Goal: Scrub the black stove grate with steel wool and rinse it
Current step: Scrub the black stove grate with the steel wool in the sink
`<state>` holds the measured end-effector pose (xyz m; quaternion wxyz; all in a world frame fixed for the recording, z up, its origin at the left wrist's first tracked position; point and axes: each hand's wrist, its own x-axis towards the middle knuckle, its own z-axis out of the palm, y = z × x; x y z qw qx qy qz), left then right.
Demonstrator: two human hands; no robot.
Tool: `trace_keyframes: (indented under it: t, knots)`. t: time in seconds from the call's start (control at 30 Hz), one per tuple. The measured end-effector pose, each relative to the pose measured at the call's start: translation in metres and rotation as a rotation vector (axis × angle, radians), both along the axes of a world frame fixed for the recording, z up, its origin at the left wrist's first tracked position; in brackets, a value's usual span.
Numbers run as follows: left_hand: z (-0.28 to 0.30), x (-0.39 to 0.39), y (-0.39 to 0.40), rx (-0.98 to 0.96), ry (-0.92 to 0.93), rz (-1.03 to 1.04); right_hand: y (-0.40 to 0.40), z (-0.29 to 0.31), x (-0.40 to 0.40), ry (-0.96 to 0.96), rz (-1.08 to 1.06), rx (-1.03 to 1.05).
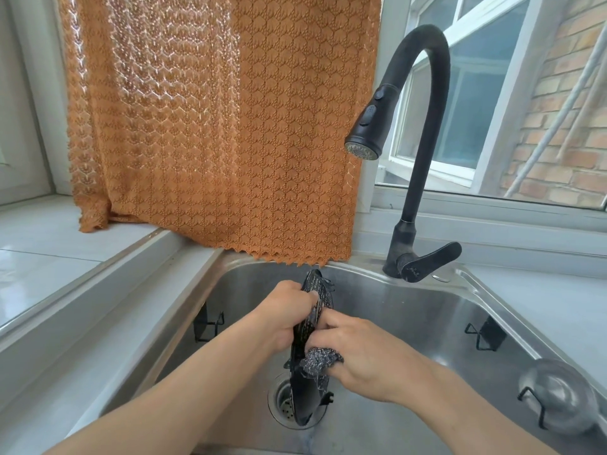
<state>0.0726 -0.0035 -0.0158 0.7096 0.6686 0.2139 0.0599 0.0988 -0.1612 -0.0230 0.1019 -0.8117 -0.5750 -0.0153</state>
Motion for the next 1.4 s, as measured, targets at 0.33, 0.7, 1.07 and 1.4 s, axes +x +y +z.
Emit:
trace_keyframes:
  t: [0.33,0.7,1.07,1.4]
  knots:
    - [-0.001,-0.003,0.002,0.014,0.040,-0.012,-0.011,0.013,0.006,0.052,-0.043,0.214]
    - [-0.002,-0.003,0.003,-0.031,0.054,-0.021,0.002,0.001,-0.005,-0.278,-0.017,-0.188]
    - [-0.001,-0.007,-0.001,-0.070,0.080,-0.076,-0.021,-0.001,0.026,0.210,-0.530,0.265]
    - [-0.002,-0.012,-0.008,-0.129,0.197,-0.177,-0.027,0.007,0.038,0.709,-0.662,0.623]
